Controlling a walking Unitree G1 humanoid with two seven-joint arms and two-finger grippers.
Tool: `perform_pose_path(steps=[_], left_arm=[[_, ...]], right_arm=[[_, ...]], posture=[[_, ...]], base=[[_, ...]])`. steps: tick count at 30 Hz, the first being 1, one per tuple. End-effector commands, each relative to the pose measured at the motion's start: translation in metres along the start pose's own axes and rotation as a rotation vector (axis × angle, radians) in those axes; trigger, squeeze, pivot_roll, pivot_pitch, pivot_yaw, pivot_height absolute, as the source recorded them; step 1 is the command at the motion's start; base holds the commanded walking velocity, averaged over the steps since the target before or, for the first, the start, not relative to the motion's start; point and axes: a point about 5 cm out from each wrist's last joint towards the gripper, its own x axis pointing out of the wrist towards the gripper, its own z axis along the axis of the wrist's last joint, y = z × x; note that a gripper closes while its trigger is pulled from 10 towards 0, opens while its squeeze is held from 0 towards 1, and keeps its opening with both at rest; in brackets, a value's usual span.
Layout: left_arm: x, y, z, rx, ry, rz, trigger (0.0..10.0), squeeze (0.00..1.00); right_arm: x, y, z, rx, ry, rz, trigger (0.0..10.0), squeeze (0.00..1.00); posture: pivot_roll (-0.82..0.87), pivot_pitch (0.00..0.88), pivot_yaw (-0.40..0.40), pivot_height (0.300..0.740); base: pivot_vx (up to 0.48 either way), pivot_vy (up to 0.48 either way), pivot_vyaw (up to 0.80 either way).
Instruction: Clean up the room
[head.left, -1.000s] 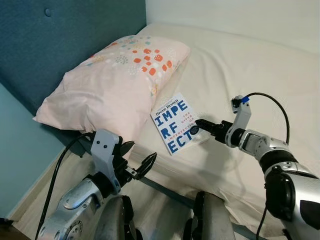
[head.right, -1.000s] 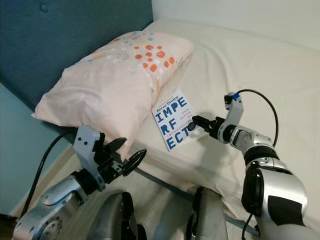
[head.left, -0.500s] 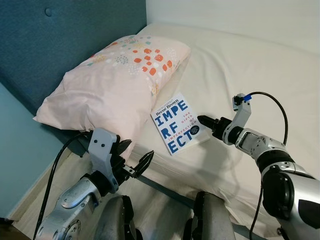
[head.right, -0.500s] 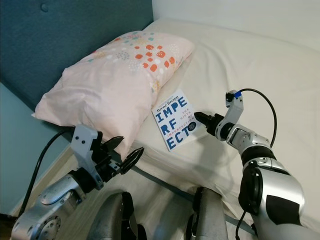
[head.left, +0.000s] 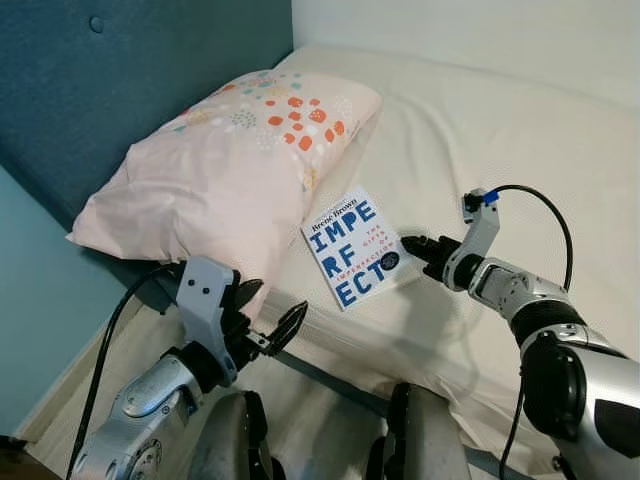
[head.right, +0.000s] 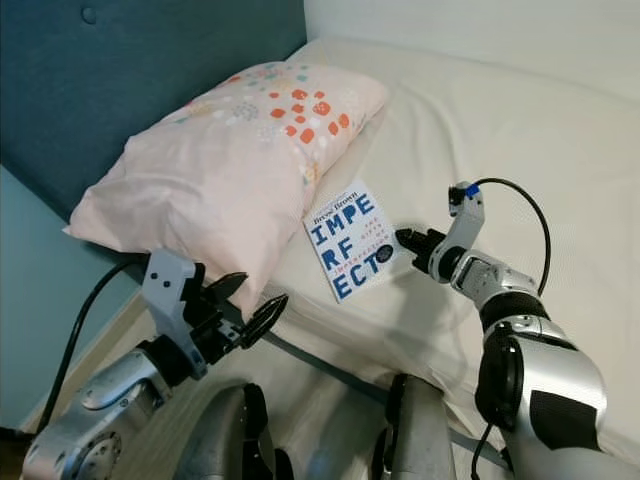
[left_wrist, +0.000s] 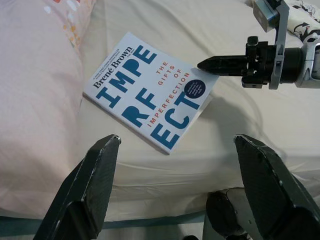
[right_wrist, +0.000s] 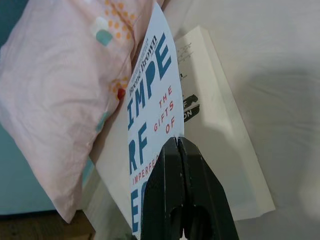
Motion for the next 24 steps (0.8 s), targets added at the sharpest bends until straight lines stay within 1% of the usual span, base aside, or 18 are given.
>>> perform_pose_path(steps=[1,2,5,6,7,8,9,10,11,12,13,14,16,19,21,22,23,24], left_arm=[[-0.005,0.001,-0.005,0.011,0.029,-0.002,10.0,0.0],[-0.005,0.001,-0.005,0.011,0.03,-0.004,10.0,0.0],[-0.005,0.001,-0.005,0.012,0.03,-0.006,10.0,0.0],[-0.006,0.0,-0.004,0.01,0.031,-0.014,10.0,0.0],[-0.006,0.0,-0.004,0.011,0.032,-0.02,10.0,0.0],[-0.006,0.0,-0.004,0.011,0.032,-0.02,10.0,0.0],[-0.006,-0.001,-0.004,0.011,0.034,-0.025,10.0,0.0],[-0.005,-0.001,-0.004,0.011,0.036,-0.028,10.0,0.0],[-0.005,-0.001,-0.004,0.011,0.036,-0.028,10.0,0.0],[-0.005,-0.002,-0.005,0.012,0.037,-0.032,10.0,0.0],[-0.005,-0.002,-0.005,0.012,0.037,-0.032,10.0,0.0],[-0.005,-0.002,-0.005,0.011,0.037,-0.034,10.0,0.0],[-0.004,-0.003,-0.005,0.011,0.037,-0.038,10.0,0.0],[-0.004,-0.002,-0.005,0.012,0.037,-0.037,10.0,0.0],[-0.004,-0.002,-0.005,0.013,0.038,-0.036,10.0,0.0],[-0.004,-0.002,-0.005,0.013,0.038,-0.036,10.0,0.0],[-0.004,-0.002,-0.005,0.015,0.037,-0.033,10.0,0.0],[-0.004,-0.001,-0.005,0.018,0.037,-0.031,10.0,0.0]], right_arm=[[-0.004,-0.008,-0.01,0.013,0.032,-0.012,0.0,0.0],[-0.006,-0.007,-0.005,0.023,0.013,0.013,0.0,0.0],[-0.007,-0.005,-0.001,0.034,-0.002,0.04,0.0,0.0],[-0.009,-0.003,0.003,0.016,0.015,0.119,0.0,0.0],[-0.011,-0.002,0.002,-0.017,0.051,0.153,0.0,0.0],[-0.011,-0.002,0.002,-0.017,0.051,0.153,0.0,0.0],[-0.014,-0.004,-0.001,-0.072,0.104,0.174,0.0,0.0],[-0.016,-0.005,-0.003,-0.109,0.14,0.183,0.0,0.0],[-0.016,-0.005,-0.003,-0.109,0.14,0.183,0.0,0.0],[-0.018,-0.008,-0.004,-0.165,0.183,0.176,0.0,0.0],[-0.018,-0.008,-0.004,-0.165,0.183,0.176,0.0,0.0],[-0.021,-0.012,-0.003,-0.213,0.205,0.142,0.0,0.0],[-0.027,-0.022,0.005,-0.27,0.196,0.049,0.0,0.0],[-0.03,-0.027,0.012,-0.287,0.16,-0.013,0.0,0.0],[-0.031,-0.027,0.014,-0.289,0.149,-0.025,0.0,0.0],[-0.031,-0.027,0.014,-0.289,0.149,-0.025,0.0,0.0],[-0.032,-0.027,0.018,-0.281,0.125,-0.012,0.0,0.0],[-0.033,-0.025,0.023,-0.266,0.1,0.029,0.0,0.0]], posture=[[0.16,0.345,0.008,0.574],[0.16,0.341,0.007,0.574],[0.16,0.34,0.007,0.574],[0.16,0.339,0.009,0.574],[0.16,0.339,0.009,0.574],[0.16,0.339,0.009,0.574],[0.16,0.338,0.012,0.574],[0.16,0.338,0.012,0.574],[0.16,0.338,0.012,0.574],[0.16,0.338,0.013,0.574],[0.16,0.338,0.013,0.574],[0.16,0.337,0.015,0.574],[0.16,0.336,0.019,0.574],[0.16,0.333,0.019,0.574],[0.16,0.333,0.019,0.574],[0.16,0.333,0.019,0.574],[0.16,0.33,0.017,0.574],[0.16,0.326,0.017,0.574]], base=[[0.0,0.0,0.0],[0.0,0.0,0.0],[0.0,0.0,0.0],[0.0,0.0,0.0],[0.0,0.0,0.0],[0.0,0.0,0.0],[0.0,0.0,0.0],[0.0,0.0,0.0],[0.0,0.0,0.0],[0.0,0.0,0.0],[0.0,0.0,0.0],[0.0,0.0,0.0],[0.0,0.0,0.0],[0.0,0.0,0.0],[0.0,0.0,0.0],[0.0,0.0,0.0],[0.0,0.0,0.0],[0.0,0.0,0.0]])
